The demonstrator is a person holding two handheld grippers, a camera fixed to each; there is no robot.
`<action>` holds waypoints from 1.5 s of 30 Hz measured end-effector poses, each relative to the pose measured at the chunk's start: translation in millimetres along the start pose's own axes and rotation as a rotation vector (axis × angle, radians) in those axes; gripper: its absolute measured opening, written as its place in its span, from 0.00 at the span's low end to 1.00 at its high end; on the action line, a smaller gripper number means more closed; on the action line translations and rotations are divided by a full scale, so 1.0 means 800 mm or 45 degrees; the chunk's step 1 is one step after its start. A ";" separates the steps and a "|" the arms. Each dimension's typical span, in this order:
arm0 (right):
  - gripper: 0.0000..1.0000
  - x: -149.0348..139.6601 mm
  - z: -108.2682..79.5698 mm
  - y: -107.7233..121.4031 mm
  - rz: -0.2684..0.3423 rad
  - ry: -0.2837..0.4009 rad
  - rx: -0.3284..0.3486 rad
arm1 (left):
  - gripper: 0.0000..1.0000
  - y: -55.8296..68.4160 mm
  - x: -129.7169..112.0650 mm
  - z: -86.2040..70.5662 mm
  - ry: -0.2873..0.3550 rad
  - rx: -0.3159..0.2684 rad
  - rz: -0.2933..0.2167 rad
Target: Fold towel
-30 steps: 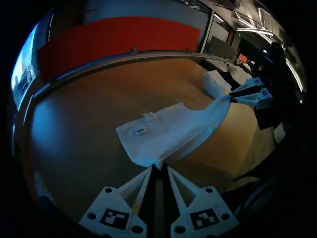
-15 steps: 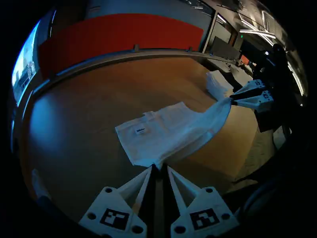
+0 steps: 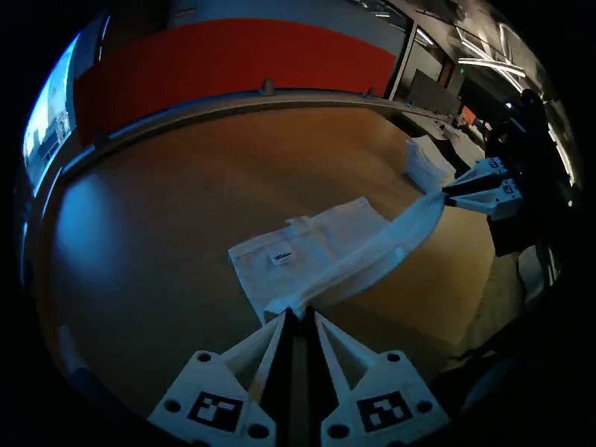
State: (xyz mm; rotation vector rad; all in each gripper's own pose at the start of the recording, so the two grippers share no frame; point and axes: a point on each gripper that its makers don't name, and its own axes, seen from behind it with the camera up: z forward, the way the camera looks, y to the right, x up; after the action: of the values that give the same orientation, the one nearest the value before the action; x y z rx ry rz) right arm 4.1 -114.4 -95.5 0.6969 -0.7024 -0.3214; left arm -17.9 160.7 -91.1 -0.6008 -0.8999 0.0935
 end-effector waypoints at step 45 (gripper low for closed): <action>0.13 -0.055 0.113 0.062 0.113 -0.129 -0.052 | 0.26 -0.069 0.010 0.133 -0.069 0.122 0.059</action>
State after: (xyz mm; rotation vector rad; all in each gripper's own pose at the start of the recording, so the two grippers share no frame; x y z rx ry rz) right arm -87.2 -99.7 -33.1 0.6115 -0.8183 -0.2902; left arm -103.1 165.1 -6.1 -0.5317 -0.9286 0.1941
